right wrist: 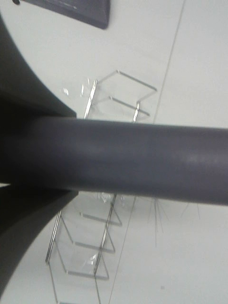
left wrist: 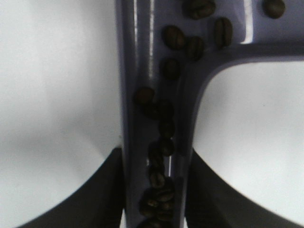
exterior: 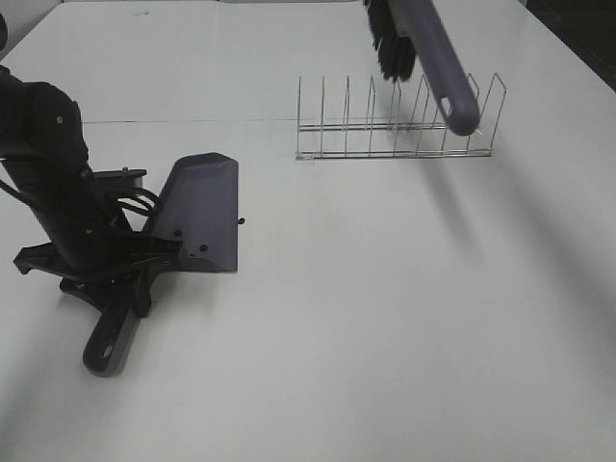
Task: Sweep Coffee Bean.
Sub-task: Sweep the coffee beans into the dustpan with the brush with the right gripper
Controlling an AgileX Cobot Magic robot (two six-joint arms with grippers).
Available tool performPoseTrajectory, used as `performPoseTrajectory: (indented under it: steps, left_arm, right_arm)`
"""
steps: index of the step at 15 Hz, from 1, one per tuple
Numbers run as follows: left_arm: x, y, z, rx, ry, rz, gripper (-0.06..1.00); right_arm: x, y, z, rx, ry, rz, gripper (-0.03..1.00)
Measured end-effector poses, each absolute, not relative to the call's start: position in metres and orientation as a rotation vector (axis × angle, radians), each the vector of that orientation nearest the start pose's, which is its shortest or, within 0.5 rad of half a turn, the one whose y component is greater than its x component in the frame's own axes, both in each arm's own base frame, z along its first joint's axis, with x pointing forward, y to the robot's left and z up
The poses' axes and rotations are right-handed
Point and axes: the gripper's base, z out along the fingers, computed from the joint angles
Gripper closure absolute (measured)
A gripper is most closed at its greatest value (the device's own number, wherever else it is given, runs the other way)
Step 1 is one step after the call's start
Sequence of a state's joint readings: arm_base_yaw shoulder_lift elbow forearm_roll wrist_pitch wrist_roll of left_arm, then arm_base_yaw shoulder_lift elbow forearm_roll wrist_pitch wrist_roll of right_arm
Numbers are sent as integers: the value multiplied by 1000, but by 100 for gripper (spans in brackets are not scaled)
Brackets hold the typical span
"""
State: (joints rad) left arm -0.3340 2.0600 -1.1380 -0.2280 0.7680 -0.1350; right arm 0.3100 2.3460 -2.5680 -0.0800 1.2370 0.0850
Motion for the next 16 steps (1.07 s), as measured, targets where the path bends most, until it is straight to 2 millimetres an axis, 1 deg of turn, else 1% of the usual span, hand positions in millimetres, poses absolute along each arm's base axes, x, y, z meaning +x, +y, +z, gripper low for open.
performPoseTrajectory:
  steps: [2,3,4,5,6,7,8,10,11,12,16]
  left_arm:
    - [326,-128,93,51,3200,-231,63]
    - [326,-128,93,51,3200,-231,63]
    - [326,-128,93,51,3200,-231,63]
    - [326,-128,93,51,3200,-231,63]
    - [326,-128,93,51,3200,-231,63]
    - [326,-128,93,51,3200,-231,63]
    - [326,-128,93,51,3200,-231,63]
    - [326,-128,93,52,3201,-231,63]
    - [326,-128,93,52,3201,-231,63]
    - [326,-128,93,52,3201,-231,63]
    - [326,-128,93,52,3201,-231,63]
  right_arm:
    - [494,115,333,-207,2465,31,70]
    - [496,103,335,-183,2463,26,70]
    - [498,92,335,-156,2467,36,70]
    - [499,86,332,-139,2481,45,70]
    - [500,85,325,-135,2506,63,70]
    - [500,90,311,-145,2556,93,70]
    - [498,98,293,-178,2619,126,70]
    - [488,126,247,-278,2770,140,70]
    - [480,140,226,-339,2834,115,70]
    - [474,154,210,-400,2874,84,70]
    - [457,215,160,-614,2929,33,70]
